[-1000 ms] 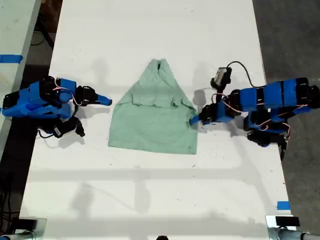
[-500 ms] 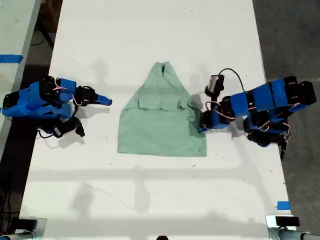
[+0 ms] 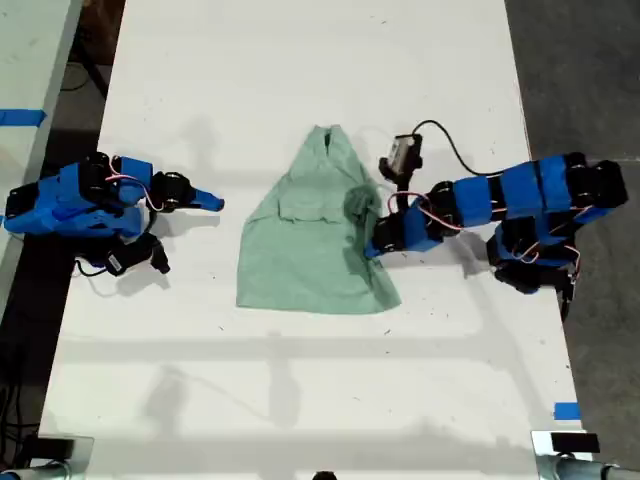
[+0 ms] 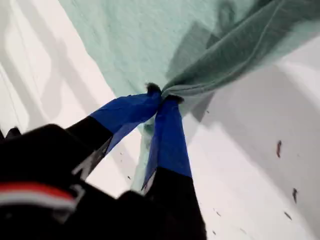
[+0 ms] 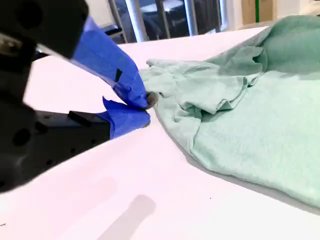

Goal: Fold t shirt

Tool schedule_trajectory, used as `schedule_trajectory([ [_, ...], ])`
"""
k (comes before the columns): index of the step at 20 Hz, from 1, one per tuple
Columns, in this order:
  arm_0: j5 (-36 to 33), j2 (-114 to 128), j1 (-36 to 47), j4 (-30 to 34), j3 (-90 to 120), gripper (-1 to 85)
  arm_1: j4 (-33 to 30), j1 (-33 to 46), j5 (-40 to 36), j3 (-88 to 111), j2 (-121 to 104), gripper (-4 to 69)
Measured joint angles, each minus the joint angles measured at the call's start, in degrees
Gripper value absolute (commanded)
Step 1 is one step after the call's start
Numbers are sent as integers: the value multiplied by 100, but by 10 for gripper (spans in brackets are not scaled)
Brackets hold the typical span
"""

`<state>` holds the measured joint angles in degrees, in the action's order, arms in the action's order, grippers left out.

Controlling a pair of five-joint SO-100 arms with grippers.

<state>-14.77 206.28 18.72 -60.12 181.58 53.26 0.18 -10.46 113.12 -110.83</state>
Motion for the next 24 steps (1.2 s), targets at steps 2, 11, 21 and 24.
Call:
schedule_trajectory([
  [2, 0, 0, 0, 0, 0, -1, 167, -35, -272, -1424, 1354, 2],
  [11, 0, 0, 0, 0, 0, 2, 1494, -79, -624, -5115, 4280, 275],
  [21, 0, 0, 0, 0, 0, 0, 1986, -26, -220, -2030, 782, -9],
  [24, 0, 0, 0, 0, 0, 0, 967, 396, -105, 993, -1881, -9],
])
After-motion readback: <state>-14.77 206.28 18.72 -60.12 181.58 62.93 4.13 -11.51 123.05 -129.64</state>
